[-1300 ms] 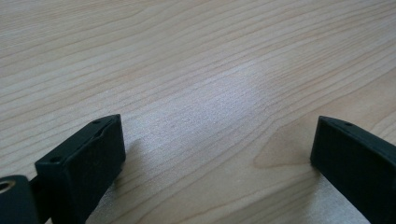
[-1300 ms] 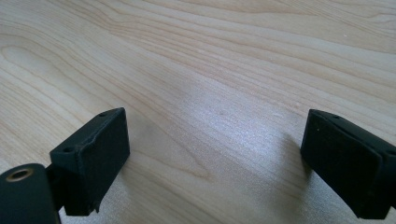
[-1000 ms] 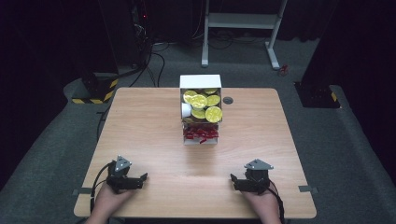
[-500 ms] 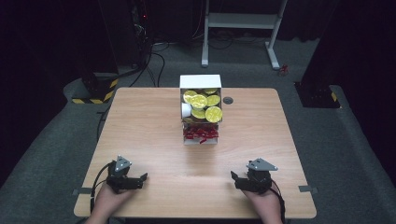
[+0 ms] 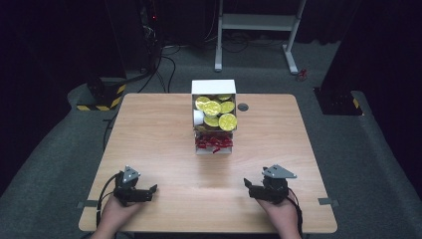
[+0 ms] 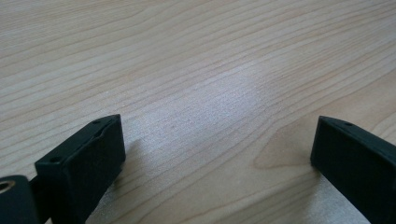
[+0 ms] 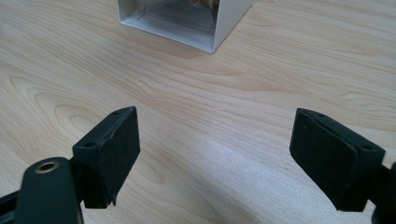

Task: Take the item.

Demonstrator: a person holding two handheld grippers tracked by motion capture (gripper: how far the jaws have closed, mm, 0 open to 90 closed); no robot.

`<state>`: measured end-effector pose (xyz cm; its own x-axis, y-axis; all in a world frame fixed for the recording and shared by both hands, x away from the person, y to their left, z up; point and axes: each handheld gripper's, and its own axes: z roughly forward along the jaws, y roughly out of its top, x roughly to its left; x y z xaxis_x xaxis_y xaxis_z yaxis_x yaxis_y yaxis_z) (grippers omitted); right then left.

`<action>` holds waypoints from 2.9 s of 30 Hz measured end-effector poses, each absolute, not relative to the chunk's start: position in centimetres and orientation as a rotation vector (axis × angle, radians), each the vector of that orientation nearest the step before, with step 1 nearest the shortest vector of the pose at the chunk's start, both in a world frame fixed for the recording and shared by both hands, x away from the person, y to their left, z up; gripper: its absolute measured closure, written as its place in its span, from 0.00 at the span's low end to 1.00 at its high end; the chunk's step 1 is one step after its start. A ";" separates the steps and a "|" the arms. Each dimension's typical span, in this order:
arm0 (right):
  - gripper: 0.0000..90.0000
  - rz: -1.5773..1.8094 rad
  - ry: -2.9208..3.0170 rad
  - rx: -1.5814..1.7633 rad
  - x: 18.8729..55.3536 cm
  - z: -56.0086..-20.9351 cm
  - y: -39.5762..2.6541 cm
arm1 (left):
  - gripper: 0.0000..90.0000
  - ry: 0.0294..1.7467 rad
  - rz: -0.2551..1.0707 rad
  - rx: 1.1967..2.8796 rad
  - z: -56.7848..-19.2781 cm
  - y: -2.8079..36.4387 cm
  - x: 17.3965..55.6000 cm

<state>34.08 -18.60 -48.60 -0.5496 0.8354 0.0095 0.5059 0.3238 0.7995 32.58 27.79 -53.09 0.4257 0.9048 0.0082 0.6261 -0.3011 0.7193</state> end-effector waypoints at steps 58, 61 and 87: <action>0.16 1.256 2.067 1.023 35.6 -41.1 -16.1 | 0.06 1.273 0.553 2.043 -53.1 27.8 32.5; 0.16 1.268 2.061 1.029 35.6 -41.0 -16.1 | 0.07 1.273 0.552 2.044 -53.0 27.8 32.4; 0.15 1.336 2.011 0.983 37.0 -36.7 -14.3 | 0.07 1.263 0.555 2.051 -53.0 27.9 32.4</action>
